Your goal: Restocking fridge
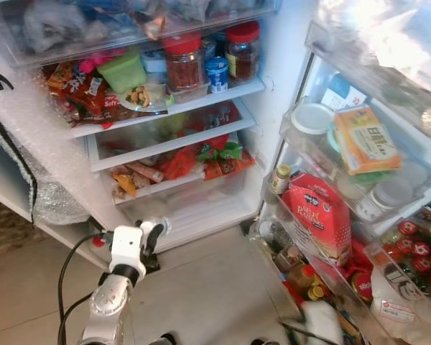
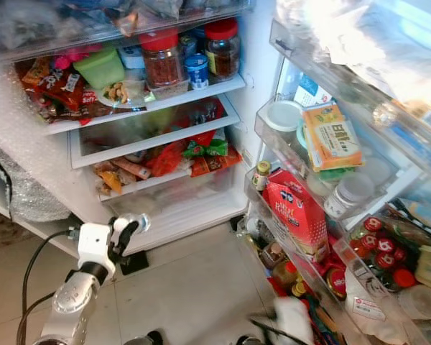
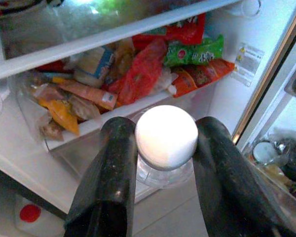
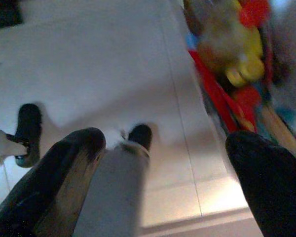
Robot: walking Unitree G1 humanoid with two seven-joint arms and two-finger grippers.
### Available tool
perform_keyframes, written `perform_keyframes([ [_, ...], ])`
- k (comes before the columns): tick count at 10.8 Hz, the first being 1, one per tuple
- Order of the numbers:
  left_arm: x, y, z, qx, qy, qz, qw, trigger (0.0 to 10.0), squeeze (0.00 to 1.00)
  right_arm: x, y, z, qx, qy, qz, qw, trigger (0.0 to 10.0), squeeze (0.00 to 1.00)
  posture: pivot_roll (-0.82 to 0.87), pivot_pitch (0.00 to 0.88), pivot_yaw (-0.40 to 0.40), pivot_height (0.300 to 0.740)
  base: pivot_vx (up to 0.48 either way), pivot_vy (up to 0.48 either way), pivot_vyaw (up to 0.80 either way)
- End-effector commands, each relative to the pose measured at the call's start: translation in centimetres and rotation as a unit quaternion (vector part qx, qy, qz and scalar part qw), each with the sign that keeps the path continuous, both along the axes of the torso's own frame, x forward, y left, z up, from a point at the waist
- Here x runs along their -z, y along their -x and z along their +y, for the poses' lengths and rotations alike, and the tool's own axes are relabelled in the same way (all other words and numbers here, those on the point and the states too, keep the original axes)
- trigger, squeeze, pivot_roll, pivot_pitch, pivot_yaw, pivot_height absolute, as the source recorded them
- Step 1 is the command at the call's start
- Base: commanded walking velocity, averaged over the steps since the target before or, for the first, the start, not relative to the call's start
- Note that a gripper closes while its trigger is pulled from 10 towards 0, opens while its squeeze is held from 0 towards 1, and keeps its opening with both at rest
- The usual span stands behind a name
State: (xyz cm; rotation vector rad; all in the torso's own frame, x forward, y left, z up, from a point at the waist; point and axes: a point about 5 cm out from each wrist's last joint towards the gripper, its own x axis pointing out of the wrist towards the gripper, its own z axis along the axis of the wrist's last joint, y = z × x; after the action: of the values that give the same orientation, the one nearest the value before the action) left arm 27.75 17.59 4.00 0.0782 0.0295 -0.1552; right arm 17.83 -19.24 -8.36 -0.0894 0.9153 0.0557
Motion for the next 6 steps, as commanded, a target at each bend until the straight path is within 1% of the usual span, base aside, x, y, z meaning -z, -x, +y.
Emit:
perform_keyframes([
  [1,-0.2,0.1,0.1,0.002,0.001,0.001,1.0,10.0,0.0,0.5,1.2,-0.4,0.005,0.011,0.019,1.0,10.0,0.0,0.1,0.169,0.044,0.74,0.0,0.0,0.0],
  [2,-0.6,0.0,-0.1,0.003,0.004,-0.006,1.0,10.0,0.0,0.5,1.2,-0.4,0.009,0.015,0.016,1.0,10.0,0.0,0.1,0.172,0.043,0.74,0.0,0.0,0.0],
  [4,-1.4,-0.4,-0.3,0.004,0.01,-0.019,1.0,10.0,0.0,0.5,1.3,-0.5,-0.021,0.03,0.015,0.999,10.0,0.0,0.11,0.185,0.039,0.74,0.0,0.0,0.0],
  [6,-1.8,-0.6,-0.3,0.006,0.012,-0.026,1.0,10.0,0.0,0.5,1.4,-0.6,-0.024,0.041,0.014,0.999,10.0,0.0,0.11,0.191,0.04,0.74,0.0,0.0,0.0],
])
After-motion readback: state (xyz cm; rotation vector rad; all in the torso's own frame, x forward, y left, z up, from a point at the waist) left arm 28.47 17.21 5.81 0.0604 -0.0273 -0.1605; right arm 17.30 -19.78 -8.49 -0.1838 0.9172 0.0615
